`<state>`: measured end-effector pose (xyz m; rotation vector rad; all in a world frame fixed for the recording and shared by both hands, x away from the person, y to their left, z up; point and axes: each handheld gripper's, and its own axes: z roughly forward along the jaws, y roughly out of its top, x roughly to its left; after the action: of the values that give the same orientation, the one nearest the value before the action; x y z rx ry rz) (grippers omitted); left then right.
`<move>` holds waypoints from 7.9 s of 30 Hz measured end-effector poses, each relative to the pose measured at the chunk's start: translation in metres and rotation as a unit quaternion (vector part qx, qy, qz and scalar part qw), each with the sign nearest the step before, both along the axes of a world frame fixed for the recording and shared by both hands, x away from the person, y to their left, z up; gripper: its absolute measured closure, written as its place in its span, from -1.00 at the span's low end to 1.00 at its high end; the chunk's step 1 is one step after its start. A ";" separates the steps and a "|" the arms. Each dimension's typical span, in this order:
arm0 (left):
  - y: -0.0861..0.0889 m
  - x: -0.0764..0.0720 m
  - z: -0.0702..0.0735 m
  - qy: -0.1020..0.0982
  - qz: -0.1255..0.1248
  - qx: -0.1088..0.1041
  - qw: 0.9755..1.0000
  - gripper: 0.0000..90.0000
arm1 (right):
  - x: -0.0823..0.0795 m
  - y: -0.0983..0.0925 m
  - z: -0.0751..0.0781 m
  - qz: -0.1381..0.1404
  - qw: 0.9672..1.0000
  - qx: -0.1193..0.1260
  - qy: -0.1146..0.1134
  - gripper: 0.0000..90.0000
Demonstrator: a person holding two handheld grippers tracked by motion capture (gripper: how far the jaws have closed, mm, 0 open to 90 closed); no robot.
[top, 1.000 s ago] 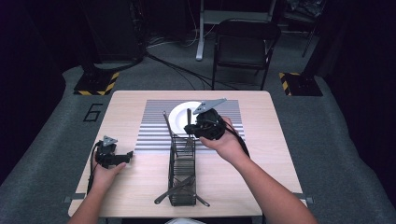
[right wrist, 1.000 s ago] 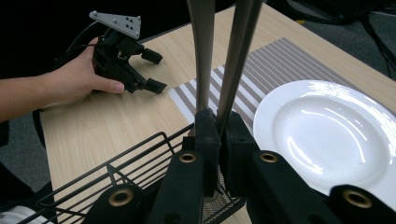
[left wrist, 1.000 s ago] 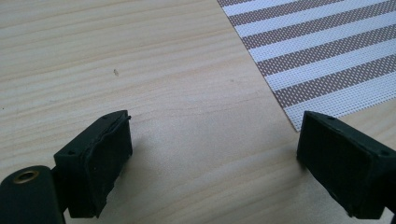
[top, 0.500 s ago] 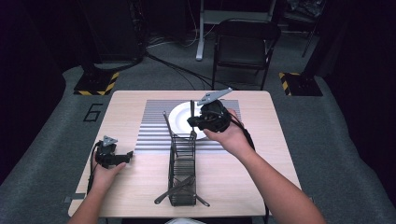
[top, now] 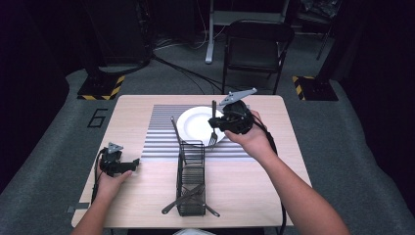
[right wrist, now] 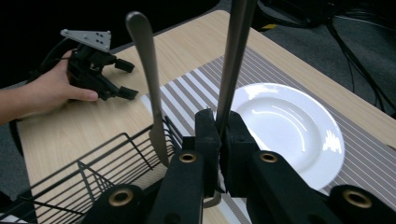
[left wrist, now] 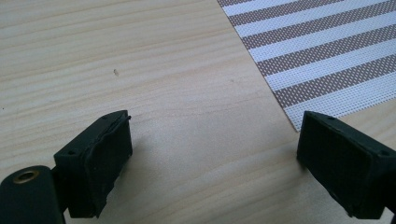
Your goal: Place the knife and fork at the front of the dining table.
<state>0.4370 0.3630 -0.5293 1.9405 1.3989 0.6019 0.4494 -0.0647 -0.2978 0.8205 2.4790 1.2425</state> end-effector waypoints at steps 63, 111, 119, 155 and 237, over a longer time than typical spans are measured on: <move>0.000 0.000 0.000 -0.001 0.001 0.000 1.000 -0.78 | 0.075 -0.058 -0.124 -0.170 0.984 -0.021 0.047 0.90; 0.000 0.000 0.000 0.000 -0.007 0.000 1.000 -0.78 | 0.141 -0.059 -0.172 -0.305 0.941 0.043 0.141 0.85; 0.000 0.000 0.000 0.000 -0.007 -0.001 1.000 -0.78 | 0.147 -0.058 -0.181 -0.319 0.934 0.047 0.154 0.85; 0.000 0.000 0.000 0.000 -0.009 0.000 1.000 -0.78 | 0.159 -0.053 -0.204 -0.358 0.915 0.040 0.182 0.82; 0.001 0.000 0.000 -0.010 -0.003 -0.002 1.000 -0.68 | 0.115 -0.068 -0.179 -0.364 0.924 0.023 0.116 0.47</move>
<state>0.4365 0.3635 -0.5296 1.9296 1.3808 0.6134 0.5644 -0.1323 -0.4767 1.7719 1.9597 0.9569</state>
